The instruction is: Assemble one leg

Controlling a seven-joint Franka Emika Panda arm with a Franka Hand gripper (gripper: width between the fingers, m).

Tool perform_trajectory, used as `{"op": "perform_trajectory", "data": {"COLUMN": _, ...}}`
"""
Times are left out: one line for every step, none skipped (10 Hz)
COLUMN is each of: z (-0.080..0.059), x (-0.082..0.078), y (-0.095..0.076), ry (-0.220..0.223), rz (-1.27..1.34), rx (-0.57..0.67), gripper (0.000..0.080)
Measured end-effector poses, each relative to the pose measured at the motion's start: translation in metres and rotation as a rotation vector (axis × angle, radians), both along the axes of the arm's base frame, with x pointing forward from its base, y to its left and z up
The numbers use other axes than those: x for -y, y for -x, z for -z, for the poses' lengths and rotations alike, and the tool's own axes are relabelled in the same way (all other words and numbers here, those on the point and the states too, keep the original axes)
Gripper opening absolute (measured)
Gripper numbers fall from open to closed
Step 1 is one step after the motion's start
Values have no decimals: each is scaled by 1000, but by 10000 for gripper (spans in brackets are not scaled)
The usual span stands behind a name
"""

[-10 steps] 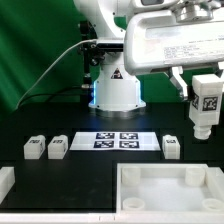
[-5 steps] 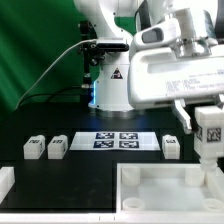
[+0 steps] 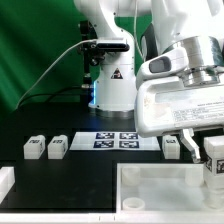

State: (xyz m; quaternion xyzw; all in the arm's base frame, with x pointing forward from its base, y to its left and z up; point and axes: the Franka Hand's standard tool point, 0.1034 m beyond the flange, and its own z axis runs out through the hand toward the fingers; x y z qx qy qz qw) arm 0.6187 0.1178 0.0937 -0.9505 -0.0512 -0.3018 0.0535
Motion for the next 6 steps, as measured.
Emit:
{"op": "perform_trajectory", "data": {"z": 1, "x": 1, "y": 1, "ry": 3, "rz": -2, "rx": -2, "gripper": 291}}
{"op": "perform_trajectory", "data": {"z": 4, "x": 1, "y": 2, "ry": 5, "rz": -3, "rx": -6, "gripper": 291}}
{"op": "perform_trajectory", "data": {"z": 9, "x": 1, "y": 3, "ry": 5, "rz": -4, "rx": -12, "gripper": 291}}
{"op": "perform_trajectory", "data": {"z": 12, "x": 2, "y": 2, "ry": 5, "rz": -3, "rx": -10, "gripper": 291}}
{"op": "perform_trajectory", "data": {"z": 16, "x": 2, "y": 4, "ry": 6, "rz": -3, "rx": -18, "gripper": 292}}
{"op": "perform_trajectory", "data": {"z": 20, "x": 3, "y": 5, "ry": 8, "rz": -3, "rx": -23, "gripper": 292}}
